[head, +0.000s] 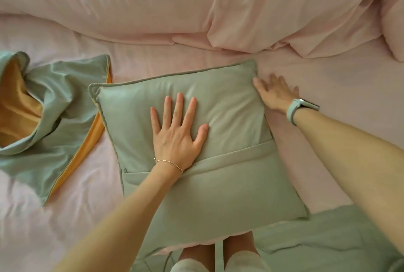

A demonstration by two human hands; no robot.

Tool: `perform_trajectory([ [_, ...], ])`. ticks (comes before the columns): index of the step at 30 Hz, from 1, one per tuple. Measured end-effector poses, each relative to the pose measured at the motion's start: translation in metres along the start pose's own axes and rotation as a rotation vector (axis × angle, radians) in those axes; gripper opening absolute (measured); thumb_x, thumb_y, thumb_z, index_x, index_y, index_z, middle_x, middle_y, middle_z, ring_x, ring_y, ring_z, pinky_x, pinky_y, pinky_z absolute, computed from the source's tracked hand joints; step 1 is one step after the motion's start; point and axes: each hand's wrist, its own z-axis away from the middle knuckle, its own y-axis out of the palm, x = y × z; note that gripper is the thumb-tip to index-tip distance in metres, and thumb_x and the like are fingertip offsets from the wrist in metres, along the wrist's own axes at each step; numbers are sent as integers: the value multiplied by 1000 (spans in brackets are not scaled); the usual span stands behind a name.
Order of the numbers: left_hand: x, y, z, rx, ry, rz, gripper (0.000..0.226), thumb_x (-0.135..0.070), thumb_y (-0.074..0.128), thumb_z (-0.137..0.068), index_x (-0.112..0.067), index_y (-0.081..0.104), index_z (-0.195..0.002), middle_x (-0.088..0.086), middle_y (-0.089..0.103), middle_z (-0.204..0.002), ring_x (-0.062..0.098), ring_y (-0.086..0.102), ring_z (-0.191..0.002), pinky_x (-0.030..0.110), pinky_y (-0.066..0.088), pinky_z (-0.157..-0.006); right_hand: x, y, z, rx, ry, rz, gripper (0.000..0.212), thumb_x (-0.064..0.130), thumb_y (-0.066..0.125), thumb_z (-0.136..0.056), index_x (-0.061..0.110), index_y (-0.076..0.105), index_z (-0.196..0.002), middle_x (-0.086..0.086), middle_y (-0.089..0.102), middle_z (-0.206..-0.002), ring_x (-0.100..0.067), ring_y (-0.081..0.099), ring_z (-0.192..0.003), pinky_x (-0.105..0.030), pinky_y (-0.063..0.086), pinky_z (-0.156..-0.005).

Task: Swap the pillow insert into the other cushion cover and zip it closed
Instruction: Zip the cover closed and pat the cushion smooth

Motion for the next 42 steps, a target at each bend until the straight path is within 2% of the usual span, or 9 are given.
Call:
perform_trajectory([
  [4,0,-22,-13,56,-1,169,70,-61,9,-83,-34,17,-146,-4,7,-157,17,-4,-144,40,-12,-113,48,8,34,-417,-280,-124,55,36,17,-97,14,25,-147,-6,18,-155,-23,11,-143,-51,1,-113],
  [7,25,-33,-34,34,-93,200,54,-49,19,-94,-34,19,-146,-5,7,-156,16,-3,-144,41,-9,-114,91,32,62,-264,-678,72,54,41,13,-94,30,26,-145,1,21,-154,-21,11,-144,-53,-3,-112],
  [11,90,-25,-47,167,-304,97,53,-51,26,-96,-38,12,-146,-4,-1,-157,19,-8,-144,50,-8,-113,32,17,18,-35,-219,95,51,49,13,-98,38,5,-147,2,-2,-157,-21,-4,-144,-53,-2,-114],
  [14,114,-21,-22,50,-562,542,61,-48,30,-97,-29,4,-148,3,-4,-157,21,-7,-144,41,-4,-114,-5,14,34,62,56,-158,57,49,12,-98,24,13,-149,-7,1,-157,-23,3,-144,-51,5,-115],
  [18,79,-25,50,-36,-474,699,70,-54,27,-89,-27,-2,-146,3,-9,-156,19,-9,-143,36,-2,-113,30,37,111,-315,-130,-366,53,33,18,-97,14,22,-147,-12,17,-154,-23,14,-143,-46,8,-114],
  [22,46,-12,105,48,-250,336,75,-66,22,-79,-34,-3,-142,-11,-9,-150,12,-11,-140,46,3,-113,33,70,163,-279,-559,96,54,42,25,-92,32,18,-146,-1,19,-154,-25,15,-141,-62,8,-106],
  [29,80,-5,100,0,-844,737,65,-51,34,-95,-27,6,-148,6,-5,-157,25,-1,-144,39,5,-115,-22,51,152,61,79,-334,70,54,26,-95,22,-3,-149,-6,4,-157,-27,14,-142,-44,15,-115],
  [34,54,-29,101,-55,-782,948,62,-59,35,-87,-22,39,-137,-8,50,-128,16,47,-116,28,34,-92,2,37,163,-74,65,-551,63,50,34,-95,25,13,-148,-8,33,-145,-26,37,-129,-36,28,-104],
  [42,-14,-16,106,-3,-820,984,77,-47,53,-88,-13,16,-146,7,26,-150,20,26,-137,31,20,-112,-13,17,184,-484,-224,-131,62,37,24,-90,8,27,-145,-20,30,-148,-34,30,-136,-51,21,-108],
])
